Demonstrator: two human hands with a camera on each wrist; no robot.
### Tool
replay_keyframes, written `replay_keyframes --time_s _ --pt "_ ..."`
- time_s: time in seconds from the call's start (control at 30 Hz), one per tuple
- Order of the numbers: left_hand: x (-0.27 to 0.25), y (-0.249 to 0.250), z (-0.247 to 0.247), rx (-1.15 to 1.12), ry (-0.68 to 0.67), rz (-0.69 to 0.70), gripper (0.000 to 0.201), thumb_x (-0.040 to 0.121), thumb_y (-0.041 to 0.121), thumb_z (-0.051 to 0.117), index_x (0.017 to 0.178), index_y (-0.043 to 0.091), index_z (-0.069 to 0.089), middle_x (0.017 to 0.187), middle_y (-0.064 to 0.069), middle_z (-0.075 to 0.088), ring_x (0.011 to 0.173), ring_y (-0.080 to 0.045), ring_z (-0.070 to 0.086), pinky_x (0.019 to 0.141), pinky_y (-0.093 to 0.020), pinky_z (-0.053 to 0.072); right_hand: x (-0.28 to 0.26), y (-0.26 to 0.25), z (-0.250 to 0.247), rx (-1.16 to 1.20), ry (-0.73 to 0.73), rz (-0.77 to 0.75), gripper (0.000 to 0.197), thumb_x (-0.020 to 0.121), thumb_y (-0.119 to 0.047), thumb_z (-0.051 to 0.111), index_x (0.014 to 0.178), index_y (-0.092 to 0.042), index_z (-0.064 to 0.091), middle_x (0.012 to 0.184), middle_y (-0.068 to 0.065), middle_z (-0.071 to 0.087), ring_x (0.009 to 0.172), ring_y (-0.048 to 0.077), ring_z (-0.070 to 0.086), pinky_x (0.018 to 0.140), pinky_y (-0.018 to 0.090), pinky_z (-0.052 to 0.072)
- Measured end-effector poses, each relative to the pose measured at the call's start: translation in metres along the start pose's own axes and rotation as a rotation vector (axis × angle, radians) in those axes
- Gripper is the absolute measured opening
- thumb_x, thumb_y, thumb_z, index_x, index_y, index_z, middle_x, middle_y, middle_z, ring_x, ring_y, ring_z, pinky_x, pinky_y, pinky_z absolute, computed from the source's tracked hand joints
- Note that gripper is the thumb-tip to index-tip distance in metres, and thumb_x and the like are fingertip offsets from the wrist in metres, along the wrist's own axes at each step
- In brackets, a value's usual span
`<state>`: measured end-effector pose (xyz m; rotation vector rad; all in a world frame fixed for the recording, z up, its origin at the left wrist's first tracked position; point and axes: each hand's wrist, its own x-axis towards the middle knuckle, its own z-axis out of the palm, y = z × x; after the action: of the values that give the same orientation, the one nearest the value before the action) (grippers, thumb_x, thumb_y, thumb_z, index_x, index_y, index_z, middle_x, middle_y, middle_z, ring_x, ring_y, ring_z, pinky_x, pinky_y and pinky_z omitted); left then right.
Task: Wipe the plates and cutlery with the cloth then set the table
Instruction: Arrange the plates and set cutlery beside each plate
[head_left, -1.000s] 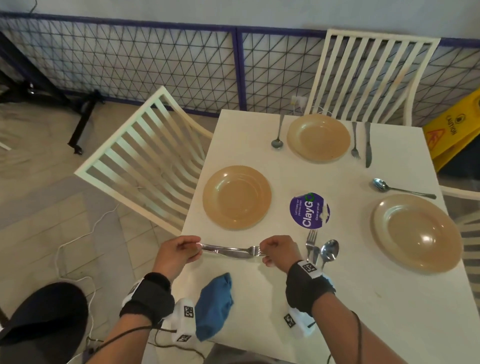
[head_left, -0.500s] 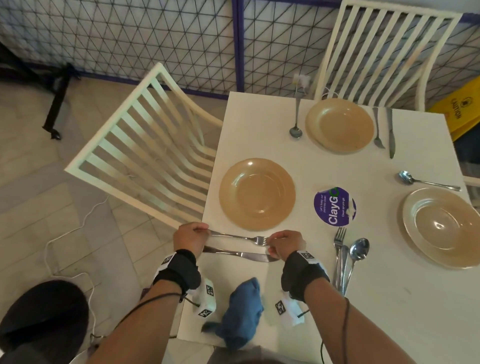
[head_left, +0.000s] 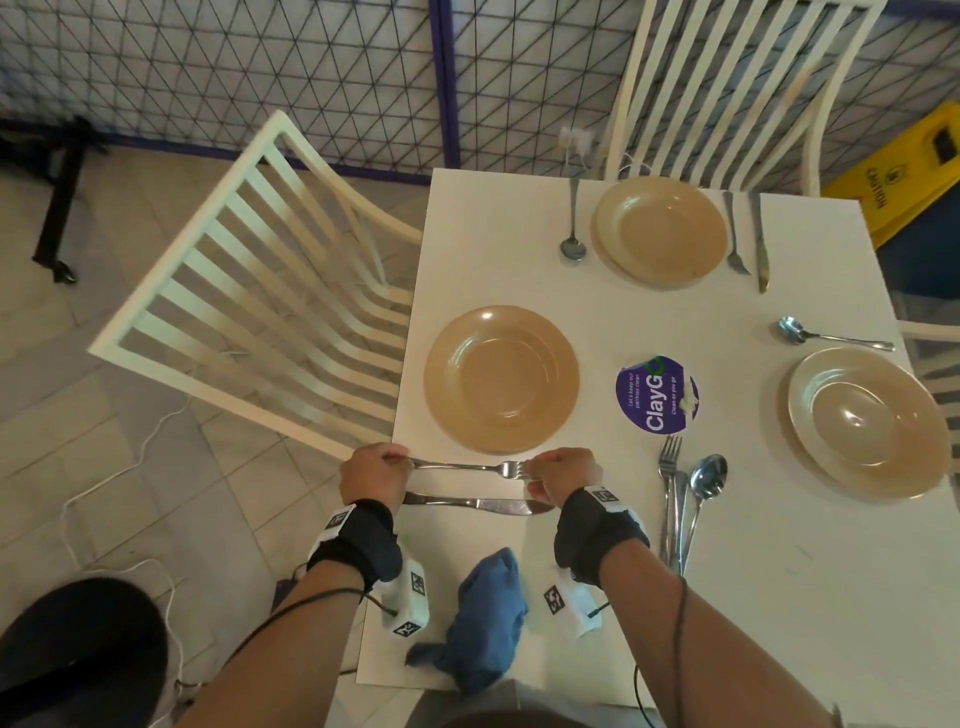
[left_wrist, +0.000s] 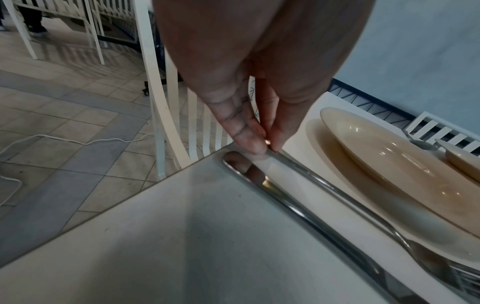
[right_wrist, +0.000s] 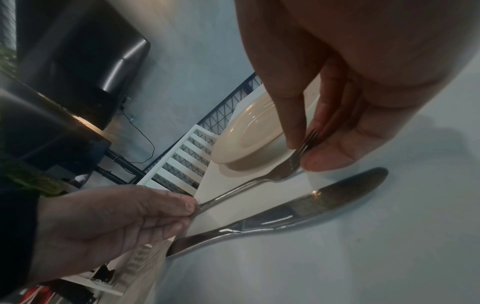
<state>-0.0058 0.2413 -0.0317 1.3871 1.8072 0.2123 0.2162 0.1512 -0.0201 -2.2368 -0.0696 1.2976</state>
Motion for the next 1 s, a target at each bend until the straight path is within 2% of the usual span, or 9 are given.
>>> replay_keyframes --time_s 0.2,0.33,0.43,0.57,0.63,0.7,0.77,0.87,1.0 --pt "-0.004 0.002 0.0 0.013 0.007 -0.013 0.013 0.084 0.018 0.07 0.089 0.027 0.078 0.099 0.004 0.075 0.097 -0.02 0.067 0.1 -0.031 0.051 -0.002 0.001 -0.005 -0.014 -0.006 -0.045 0.013 0.077 -0.015 0.081 0.066 -0.016 0.073 0.074 0.008 0.075 0.075 0.03 0.076 0.073 0.042 0.064" --pt "-0.01 0.006 -0.004 -0.033 0.023 -0.012 0.019 0.085 0.016 0.068 0.1 0.022 0.077 0.105 0.002 0.073 0.096 -0.018 0.064 0.099 -0.032 0.05 -0.003 0.006 -0.019 -0.009 -0.024 -0.057 0.015 0.082 -0.026 0.079 0.077 -0.013 0.073 0.082 0.008 0.075 0.068 0.025 0.075 0.073 0.038 0.064" --pt "-0.024 0.015 -0.009 -0.104 0.055 0.043 0.021 0.088 0.017 0.067 0.107 0.02 0.074 0.109 0.001 0.069 0.101 -0.02 0.063 0.1 -0.035 0.049 -0.002 0.019 -0.045 -0.002 0.011 -0.112 0.022 0.087 -0.033 0.074 0.076 -0.014 0.07 0.081 0.007 0.074 0.066 0.023 0.074 0.071 0.037 0.064" --pt "-0.053 0.029 0.001 -0.132 -0.022 0.214 0.013 0.091 0.022 0.066 0.096 0.03 0.074 0.104 0.004 0.07 0.097 -0.02 0.067 0.098 -0.043 0.053 0.005 0.05 -0.096 -0.058 0.122 -0.176 0.021 0.089 -0.029 0.068 0.075 -0.014 0.071 0.073 0.009 0.073 0.055 0.021 0.069 0.069 0.043 0.064" --pt "-0.068 0.038 0.013 -0.134 -0.103 0.263 0.014 0.092 0.021 0.066 0.092 0.034 0.073 0.097 0.006 0.072 0.09 -0.02 0.07 0.093 -0.046 0.055 0.008 0.066 -0.124 -0.145 0.245 -0.165 0.025 0.086 -0.029 0.064 0.065 -0.016 0.066 0.07 0.009 0.071 0.061 0.028 0.068 0.066 0.038 0.06" --pt "-0.084 0.05 0.027 -0.122 -0.155 0.302 0.014 0.091 0.02 0.068 0.091 0.033 0.074 0.092 0.007 0.074 0.087 -0.019 0.071 0.091 -0.046 0.056 0.011 0.081 -0.149 -0.241 0.34 -0.125 0.026 0.086 -0.026 0.06 0.062 -0.016 0.06 0.07 0.009 0.066 0.066 0.031 0.057 0.062 0.028 0.044" --pt "-0.103 0.063 0.043 -0.109 -0.2 0.331 0.013 0.091 0.02 0.068 0.091 0.031 0.075 0.091 0.008 0.074 0.087 -0.017 0.071 0.091 -0.044 0.056 0.016 0.091 -0.167 -0.27 0.356 -0.096 0.018 0.086 -0.027 0.06 0.073 -0.016 0.065 0.079 0.01 0.069 0.069 0.029 0.052 0.065 0.026 0.036" --pt "-0.133 0.081 0.068 -0.115 -0.268 0.34 0.018 0.093 0.012 0.066 0.085 0.027 0.073 0.087 0.008 0.073 0.072 -0.002 0.071 0.085 -0.034 0.058 0.025 0.096 -0.183 -0.274 0.335 -0.082 0.017 0.088 -0.031 0.063 0.096 -0.018 0.07 0.095 0.009 0.071 0.076 0.025 0.053 0.07 0.025 0.037" --pt "-0.158 0.087 0.098 -0.035 -0.328 0.396 0.016 0.089 0.011 0.07 0.091 0.025 0.076 0.085 0.009 0.075 0.079 -0.011 0.07 0.085 -0.035 0.059 0.039 0.094 -0.19 -0.319 0.26 -0.101 0.031 0.085 -0.037 0.068 0.108 -0.016 0.066 0.104 0.009 0.069 0.084 0.026 0.061 0.074 0.029 0.047"
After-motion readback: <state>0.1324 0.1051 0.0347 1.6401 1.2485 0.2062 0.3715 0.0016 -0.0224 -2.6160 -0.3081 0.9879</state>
